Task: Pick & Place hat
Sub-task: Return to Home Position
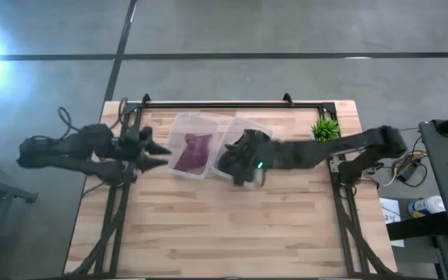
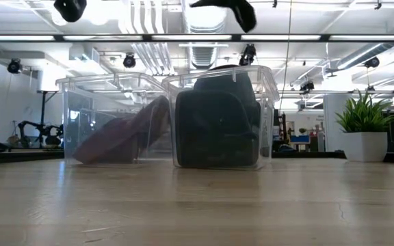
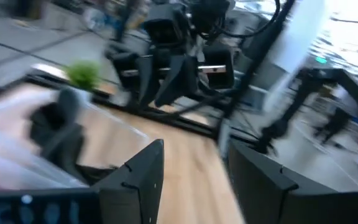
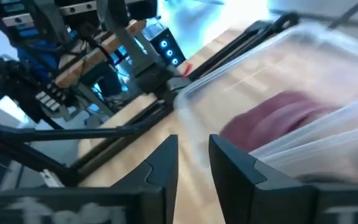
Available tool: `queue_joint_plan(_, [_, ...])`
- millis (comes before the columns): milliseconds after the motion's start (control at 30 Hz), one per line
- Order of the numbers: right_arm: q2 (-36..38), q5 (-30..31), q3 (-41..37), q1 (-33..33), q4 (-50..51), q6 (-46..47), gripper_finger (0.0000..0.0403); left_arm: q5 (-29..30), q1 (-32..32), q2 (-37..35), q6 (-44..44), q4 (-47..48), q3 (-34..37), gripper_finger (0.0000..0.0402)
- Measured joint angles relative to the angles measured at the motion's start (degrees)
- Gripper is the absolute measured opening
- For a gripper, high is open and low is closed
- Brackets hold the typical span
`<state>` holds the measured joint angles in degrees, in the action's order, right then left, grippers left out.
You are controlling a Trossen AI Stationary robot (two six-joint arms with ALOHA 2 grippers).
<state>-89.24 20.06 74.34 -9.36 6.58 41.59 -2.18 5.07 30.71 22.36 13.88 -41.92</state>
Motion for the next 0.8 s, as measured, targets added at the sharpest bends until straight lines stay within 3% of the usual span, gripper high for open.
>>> queue_joint_plan(167, [11.73, -3.55, -8.04, 6.44, 1.88, -9.53, 0.0079, 0.64, -9.97, -0.23, 0.47, 10.66, -4.80, 0.0174])
queue_joint_plan(333, [25.06, -3.10, -12.55, 11.22, 16.08, -11.05, 0.0078, 5.74, -12.74, -1.94, 7.24, 21.37, -8.76, 0.0174])
queue_joint_plan(400, [30.39, -3.30, -14.52, 11.57, 17.72, -11.05, 0.0077, 3.01, -12.27, -3.16, 4.11, 18.02, -8.45, 0.0174])
queue_joint_plan(467, [35.15, -8.18, -17.09, 10.71, 16.10, -18.76, 0.0077, -0.56, -12.21, -4.13, 0.24, 14.03, -7.27, 0.0174])
queue_joint_plan(600, [42.09, -18.04, -25.09, 10.94, 4.80, -23.73, 0.0077, -1.98, -12.21, -6.31, -3.40, 7.49, -3.57, 0.0174])
queue_joint_plan(800, [48.72, -25.04, -40.10, 12.34, -13.97, -23.58, 0.0083, -5.33, -12.21, -8.86, -5.37, -7.74, 9.06, 0.0174])
